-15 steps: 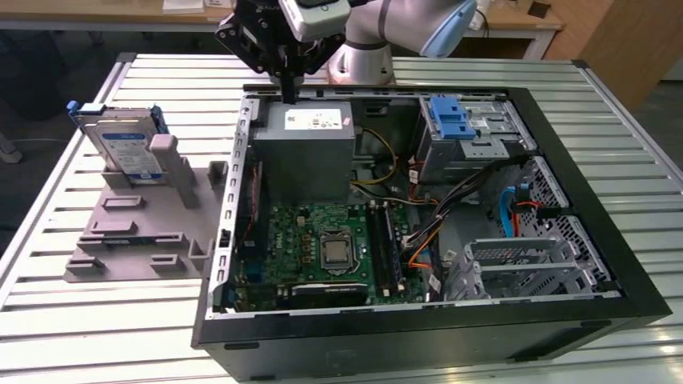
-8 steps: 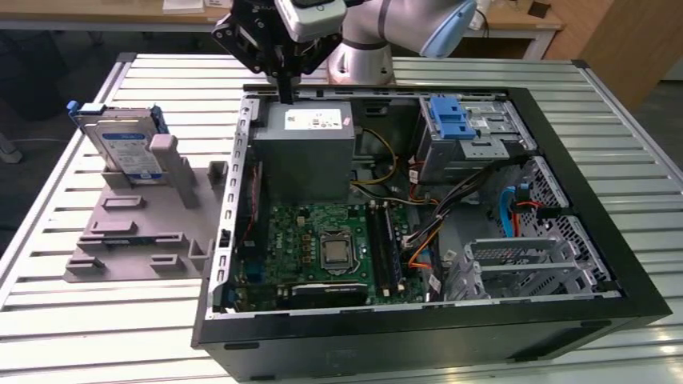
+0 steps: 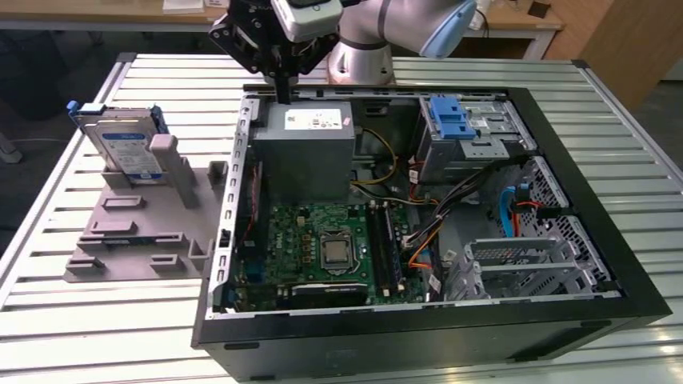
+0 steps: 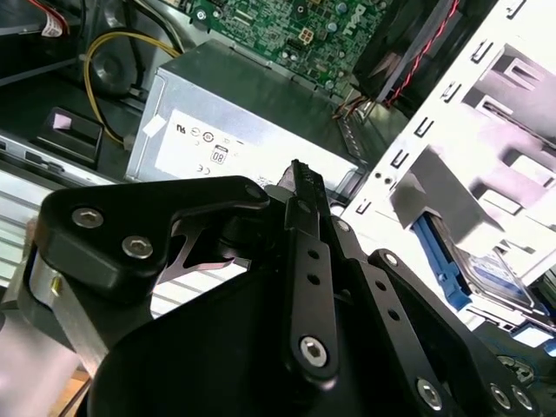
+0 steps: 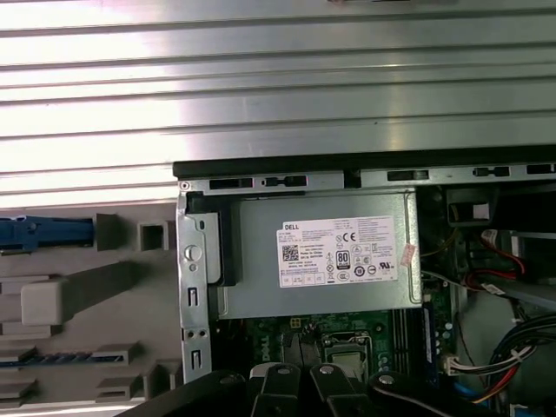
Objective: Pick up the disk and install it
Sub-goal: 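Reach for the disk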
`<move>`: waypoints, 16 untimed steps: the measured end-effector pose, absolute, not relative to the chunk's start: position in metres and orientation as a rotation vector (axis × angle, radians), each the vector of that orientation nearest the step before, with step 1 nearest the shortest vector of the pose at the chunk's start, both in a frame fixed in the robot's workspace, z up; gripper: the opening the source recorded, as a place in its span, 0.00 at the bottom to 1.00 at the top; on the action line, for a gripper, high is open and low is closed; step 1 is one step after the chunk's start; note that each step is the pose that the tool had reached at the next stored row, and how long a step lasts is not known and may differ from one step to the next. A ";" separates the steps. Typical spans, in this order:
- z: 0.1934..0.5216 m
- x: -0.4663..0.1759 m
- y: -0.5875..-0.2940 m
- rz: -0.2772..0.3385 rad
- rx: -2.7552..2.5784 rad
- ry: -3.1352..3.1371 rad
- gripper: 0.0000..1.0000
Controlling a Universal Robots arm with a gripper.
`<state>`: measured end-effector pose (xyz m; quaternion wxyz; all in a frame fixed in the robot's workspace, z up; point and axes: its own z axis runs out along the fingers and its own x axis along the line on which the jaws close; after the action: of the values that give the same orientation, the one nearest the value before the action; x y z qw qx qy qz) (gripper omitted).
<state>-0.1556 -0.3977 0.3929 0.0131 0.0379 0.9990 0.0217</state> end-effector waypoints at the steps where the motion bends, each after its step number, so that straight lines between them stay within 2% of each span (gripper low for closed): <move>1: 0.393 -0.156 -0.398 0.068 0.118 3.112 0.11; 16: 0.393 -0.161 -0.398 0.068 0.118 3.112 0.11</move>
<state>-0.1611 -0.3977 0.3928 0.0131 0.0379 0.9990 0.0217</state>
